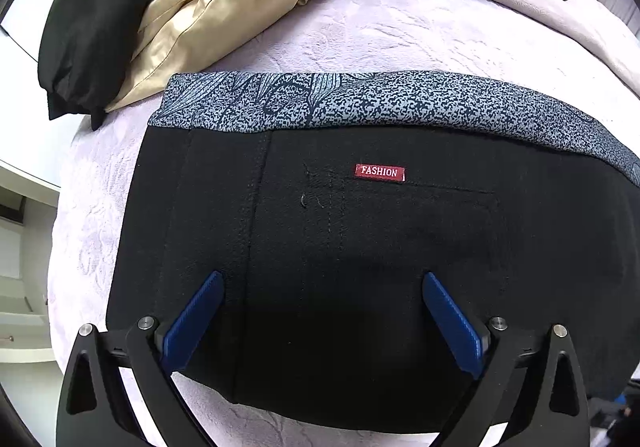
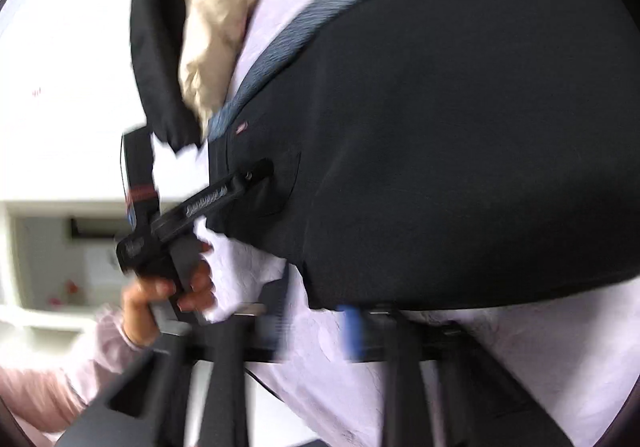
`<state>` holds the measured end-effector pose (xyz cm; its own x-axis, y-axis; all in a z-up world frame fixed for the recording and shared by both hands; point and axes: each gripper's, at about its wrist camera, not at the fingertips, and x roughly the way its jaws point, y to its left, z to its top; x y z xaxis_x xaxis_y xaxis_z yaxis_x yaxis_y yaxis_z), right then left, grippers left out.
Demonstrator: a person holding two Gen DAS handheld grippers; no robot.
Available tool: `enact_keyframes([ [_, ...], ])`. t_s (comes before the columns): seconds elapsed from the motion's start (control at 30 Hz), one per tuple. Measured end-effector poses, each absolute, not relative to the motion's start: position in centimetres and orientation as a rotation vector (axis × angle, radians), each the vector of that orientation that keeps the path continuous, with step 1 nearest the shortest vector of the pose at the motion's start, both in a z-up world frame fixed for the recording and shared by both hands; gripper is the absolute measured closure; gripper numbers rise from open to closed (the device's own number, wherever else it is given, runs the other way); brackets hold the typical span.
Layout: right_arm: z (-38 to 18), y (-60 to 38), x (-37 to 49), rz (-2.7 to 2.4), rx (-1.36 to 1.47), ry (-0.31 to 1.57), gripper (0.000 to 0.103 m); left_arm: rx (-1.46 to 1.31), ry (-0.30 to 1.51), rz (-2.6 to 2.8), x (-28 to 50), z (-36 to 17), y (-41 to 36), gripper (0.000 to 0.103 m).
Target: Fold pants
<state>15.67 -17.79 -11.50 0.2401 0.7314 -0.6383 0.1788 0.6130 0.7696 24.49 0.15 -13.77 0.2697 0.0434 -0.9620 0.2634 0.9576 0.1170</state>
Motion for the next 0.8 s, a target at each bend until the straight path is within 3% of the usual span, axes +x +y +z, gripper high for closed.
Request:
enact_keyframes([
  [0.13,-13.7,-17.8,13.8,0.422,0.922,1.356,0.095,0.279,1.290,-0.154,24.5,-13.7,0.0,0.000],
  [0.33,-11.9,-20.6,10.4,0.310,0.879,1.420,0.094,0.321,1.286,-0.158,21.9,-11.1,-0.4,0.000],
  [0.4,-10.3,-23.2,10.0,0.223,0.879,1.370,0.088,0.342,1.253,-0.222,19.9,-9.6,-1.7,0.000],
  [0.47,-8.6,-25.4,10.4,0.154,0.849,1.291,0.074,0.379,1.216,-0.289,17.8,-8.8,-3.9,0.000],
  [0.6,-8.1,-27.1,12.6,0.080,0.722,1.268,0.074,0.383,1.240,-0.385,14.9,-9.0,-8.7,0.000],
  [0.63,-8.6,-27.1,12.9,0.057,0.684,1.285,0.074,0.389,1.269,-0.388,14.5,-9.9,-10.0,0.000],
  [0.77,-11.1,-28.2,12.1,-0.021,0.641,1.370,0.093,0.440,1.302,-0.370,13.5,-12.6,-11.3,0.000],
  [0.8,-11.1,-28.5,11.6,-0.033,0.666,1.375,0.093,0.422,1.300,-0.369,13.3,-12.4,-11.1,0.000],
])
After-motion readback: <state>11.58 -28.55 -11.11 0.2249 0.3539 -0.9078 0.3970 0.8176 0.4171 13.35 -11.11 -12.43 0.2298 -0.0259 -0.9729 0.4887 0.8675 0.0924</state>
